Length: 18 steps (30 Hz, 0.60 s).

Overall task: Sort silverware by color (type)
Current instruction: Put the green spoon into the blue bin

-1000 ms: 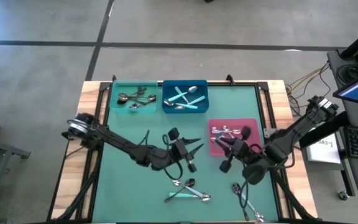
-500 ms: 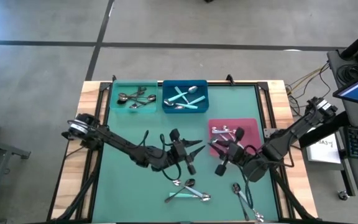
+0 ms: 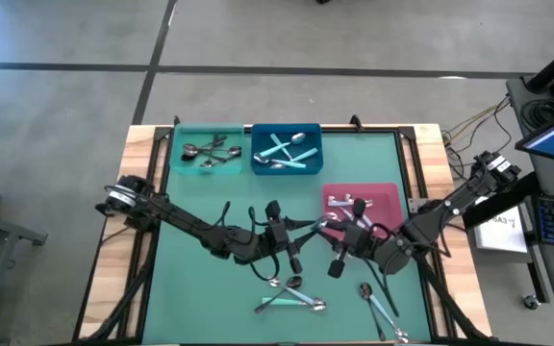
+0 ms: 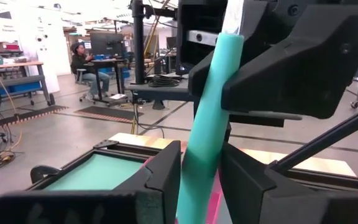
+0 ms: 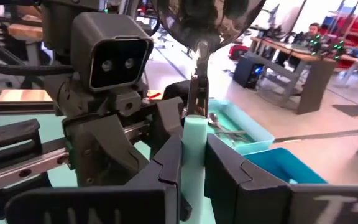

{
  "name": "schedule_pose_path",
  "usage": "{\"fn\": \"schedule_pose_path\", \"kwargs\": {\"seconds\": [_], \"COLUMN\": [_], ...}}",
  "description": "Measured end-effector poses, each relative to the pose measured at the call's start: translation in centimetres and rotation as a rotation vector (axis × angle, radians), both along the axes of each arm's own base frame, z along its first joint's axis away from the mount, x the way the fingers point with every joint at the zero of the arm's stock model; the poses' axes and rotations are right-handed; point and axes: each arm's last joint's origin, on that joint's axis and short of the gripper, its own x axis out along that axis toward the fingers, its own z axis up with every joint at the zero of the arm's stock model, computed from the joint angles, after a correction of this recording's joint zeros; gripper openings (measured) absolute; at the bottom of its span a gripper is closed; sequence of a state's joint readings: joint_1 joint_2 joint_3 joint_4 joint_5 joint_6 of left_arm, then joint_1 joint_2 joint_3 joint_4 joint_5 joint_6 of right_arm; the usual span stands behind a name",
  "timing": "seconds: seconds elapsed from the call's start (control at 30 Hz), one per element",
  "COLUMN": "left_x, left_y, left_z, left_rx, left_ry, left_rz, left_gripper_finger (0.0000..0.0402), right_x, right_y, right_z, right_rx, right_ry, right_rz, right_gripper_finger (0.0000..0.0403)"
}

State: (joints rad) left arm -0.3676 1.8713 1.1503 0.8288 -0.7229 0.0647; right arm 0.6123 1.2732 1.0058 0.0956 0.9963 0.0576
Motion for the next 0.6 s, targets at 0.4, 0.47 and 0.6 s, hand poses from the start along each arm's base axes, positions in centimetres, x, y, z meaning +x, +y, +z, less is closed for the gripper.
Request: {"fn": "schedule_pose_path", "kwargs": {"seconds": [0.4,0.47,0.6], "left_x": [0.03,0.02,-0.13], "left_y": [0.04,0.07,0.32], "left_z": [0.05,0.03,0.05], "left_rx": [0.004,0.006,0.009], "left_ry": [0.0,0.007,0.032], "left_rz": [-0.002,-0.001,0.068], "left_gripper_finger": [0.0028,0.0028,0.0028], "right_x": [0.06,0.06,-0.23], "right_y": [-0.07,-0.08,-0.23], "right_z": [-0.03,-0.04,0.13], "right_rx": [0.01,0.028,0.011], "right_ry": [-0.003,-0.01,0.004], "right_rz": [-0.002,-0.006,-0.002], "right_gripper_finger": [0.0037,0.0059,0.0116]}}
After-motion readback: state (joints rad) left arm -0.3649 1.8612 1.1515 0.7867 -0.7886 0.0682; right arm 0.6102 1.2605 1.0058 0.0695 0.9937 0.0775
